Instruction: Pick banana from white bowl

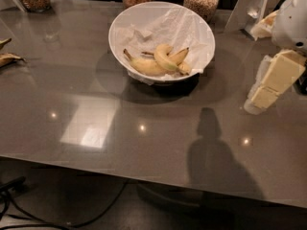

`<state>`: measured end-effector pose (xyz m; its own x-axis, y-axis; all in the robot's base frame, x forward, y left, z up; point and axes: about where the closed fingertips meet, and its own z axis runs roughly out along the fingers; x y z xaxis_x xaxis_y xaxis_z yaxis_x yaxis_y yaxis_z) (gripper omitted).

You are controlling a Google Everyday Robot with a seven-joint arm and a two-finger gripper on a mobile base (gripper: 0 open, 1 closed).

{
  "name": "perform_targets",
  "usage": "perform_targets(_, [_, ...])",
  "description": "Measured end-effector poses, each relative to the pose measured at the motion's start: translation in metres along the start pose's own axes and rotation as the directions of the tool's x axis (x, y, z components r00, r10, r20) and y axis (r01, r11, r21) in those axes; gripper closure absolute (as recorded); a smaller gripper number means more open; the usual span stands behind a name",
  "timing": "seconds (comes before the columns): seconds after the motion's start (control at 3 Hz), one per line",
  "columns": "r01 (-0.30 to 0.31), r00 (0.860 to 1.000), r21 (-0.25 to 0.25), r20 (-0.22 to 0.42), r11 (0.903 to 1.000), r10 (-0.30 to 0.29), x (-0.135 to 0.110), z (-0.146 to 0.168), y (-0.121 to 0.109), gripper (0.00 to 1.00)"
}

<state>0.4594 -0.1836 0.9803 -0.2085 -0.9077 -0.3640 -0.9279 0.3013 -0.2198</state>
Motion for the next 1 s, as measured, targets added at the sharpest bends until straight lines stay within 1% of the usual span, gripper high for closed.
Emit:
perform_targets(0.33, [-0.044,0.992,-0.033,0.118,0.9985,0.047,-0.029,0.016,-0.014,0.00])
perform_targets(0.67, [-0.093,0.977,-0.092,0.181,0.9915,0.108,-0.059,0.041,-0.033,0.00])
perform_targets(1.0, [-0.099,0.976,-0.097,0.182,0.9903,0.115,-0.061,0.043,-0.035,0.00])
